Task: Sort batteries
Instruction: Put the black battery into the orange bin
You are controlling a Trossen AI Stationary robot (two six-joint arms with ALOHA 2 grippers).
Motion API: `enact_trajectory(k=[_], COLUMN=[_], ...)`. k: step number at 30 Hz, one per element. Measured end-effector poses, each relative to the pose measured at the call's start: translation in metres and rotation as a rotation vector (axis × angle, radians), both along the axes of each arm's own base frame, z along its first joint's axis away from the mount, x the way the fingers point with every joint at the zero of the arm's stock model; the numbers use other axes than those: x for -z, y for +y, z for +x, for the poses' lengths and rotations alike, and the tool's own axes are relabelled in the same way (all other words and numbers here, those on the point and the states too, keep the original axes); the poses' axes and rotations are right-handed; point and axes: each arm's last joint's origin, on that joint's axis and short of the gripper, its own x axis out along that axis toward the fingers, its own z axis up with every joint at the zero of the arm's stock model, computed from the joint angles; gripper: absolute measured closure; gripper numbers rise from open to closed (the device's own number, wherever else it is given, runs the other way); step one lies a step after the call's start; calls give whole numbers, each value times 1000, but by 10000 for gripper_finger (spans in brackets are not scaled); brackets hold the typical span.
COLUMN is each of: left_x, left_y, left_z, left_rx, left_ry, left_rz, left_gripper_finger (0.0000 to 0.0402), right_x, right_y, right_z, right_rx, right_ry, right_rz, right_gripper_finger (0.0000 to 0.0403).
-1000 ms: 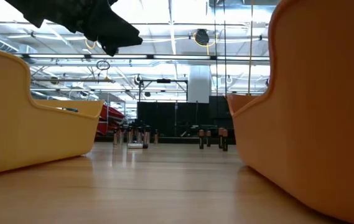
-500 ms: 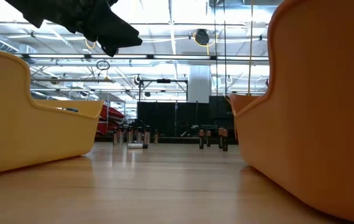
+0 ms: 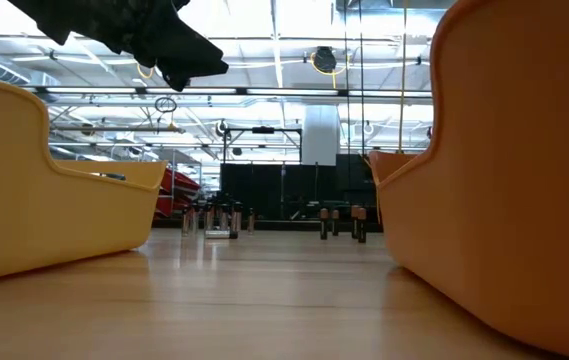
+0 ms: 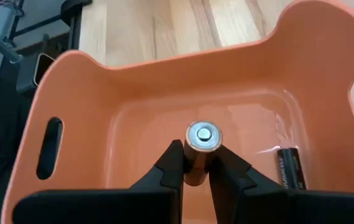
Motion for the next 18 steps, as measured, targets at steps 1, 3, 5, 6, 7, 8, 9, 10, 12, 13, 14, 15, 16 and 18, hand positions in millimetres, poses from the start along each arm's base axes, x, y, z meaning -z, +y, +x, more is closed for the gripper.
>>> enact_trajectory(k=[1,3,5,6,7,8,9,10,12,13,14,15,16,18], left_x=[0,0,0,0,0,0,0,0,0,0,0,0,0,0], left_y=[0,0,0,0,0,0,0,0,0,0,0,0,0,0], left_z=[0,0,0,0,0,0,0,0,0,0,0,0,0,0], left_rx=[0,0,1,0,0,1,1,1,0,1,0,0,0,1], left_ry=[0,0,-1,-2,-4,-4,-4,-4,-4,-4,-4,-4,-4,-4], left_rz=[0,1,1,1,1,1,1,1,1,1,1,1,1,2], left_gripper_finger=[258,258,258,258,258,258,258,258,258,258,258,258,258,258], right_x=[1,3,7,9,10,12,13,14,14,14,14,14,14,15], right_y=[-1,-5,-12,-16,-20,-24,-28,-32,-38,-41,-44,-47,-49,-55], right_z=[0,-1,-3,-3,-3,-3,-3,-2,1,3,4,6,7,9], right_rx=[6,39,83,105,127,146,160,173,189,193,197,203,210,221], right_ry=[9,47,93,112,132,150,166,180,186,188,189,191,195,206], right_rz=[-3,-12,-51,-73,-95,-113,-126,-135,-147,-155,-161,-167,-171,-182], right_gripper_finger=[370,370,370,369,369,369,369,369,368,368,368,368,368,367])
